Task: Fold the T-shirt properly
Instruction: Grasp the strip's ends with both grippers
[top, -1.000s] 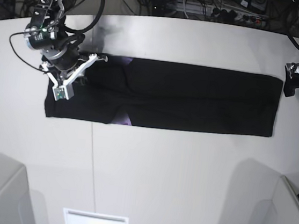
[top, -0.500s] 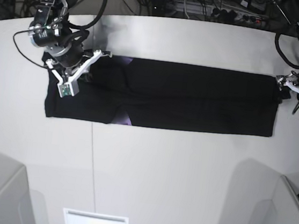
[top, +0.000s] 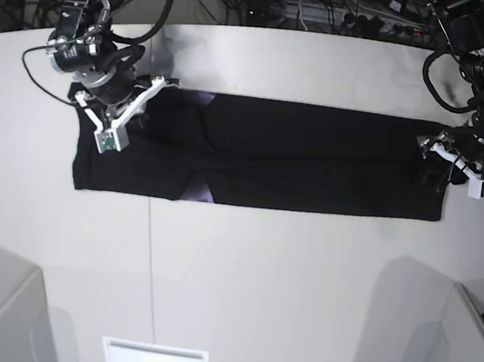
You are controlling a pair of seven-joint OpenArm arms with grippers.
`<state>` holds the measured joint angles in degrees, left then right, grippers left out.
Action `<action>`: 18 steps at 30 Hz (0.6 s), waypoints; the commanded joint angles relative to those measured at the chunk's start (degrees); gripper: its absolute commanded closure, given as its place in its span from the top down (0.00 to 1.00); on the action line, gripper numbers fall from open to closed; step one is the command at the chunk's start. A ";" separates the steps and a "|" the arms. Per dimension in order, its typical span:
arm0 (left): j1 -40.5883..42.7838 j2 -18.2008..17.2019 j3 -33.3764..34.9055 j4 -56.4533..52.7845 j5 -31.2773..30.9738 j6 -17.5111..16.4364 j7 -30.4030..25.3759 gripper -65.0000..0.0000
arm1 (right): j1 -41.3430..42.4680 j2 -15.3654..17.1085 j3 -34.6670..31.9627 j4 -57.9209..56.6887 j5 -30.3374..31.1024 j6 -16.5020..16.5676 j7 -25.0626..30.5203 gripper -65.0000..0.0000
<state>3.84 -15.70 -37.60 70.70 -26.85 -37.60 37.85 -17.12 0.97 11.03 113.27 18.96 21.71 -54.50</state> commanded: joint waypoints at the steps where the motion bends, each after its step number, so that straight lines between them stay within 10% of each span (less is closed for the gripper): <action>1: 0.34 -0.25 0.29 -0.50 1.05 -0.15 3.43 1.00 | 0.38 0.30 0.18 0.97 0.34 0.13 1.18 0.00; 4: 0.34 -0.25 0.20 -0.67 1.05 -0.15 3.43 0.98 | 0.38 0.30 0.18 0.97 0.34 0.13 1.18 0.00; 18: -0.72 -0.43 -0.24 -0.85 1.31 -0.15 3.17 0.00 | -0.41 0.30 0.27 0.97 0.34 0.48 1.18 0.00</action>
<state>3.49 -15.51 -37.82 69.65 -27.03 -37.78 39.05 -17.67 1.06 11.03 113.27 18.83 21.74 -54.28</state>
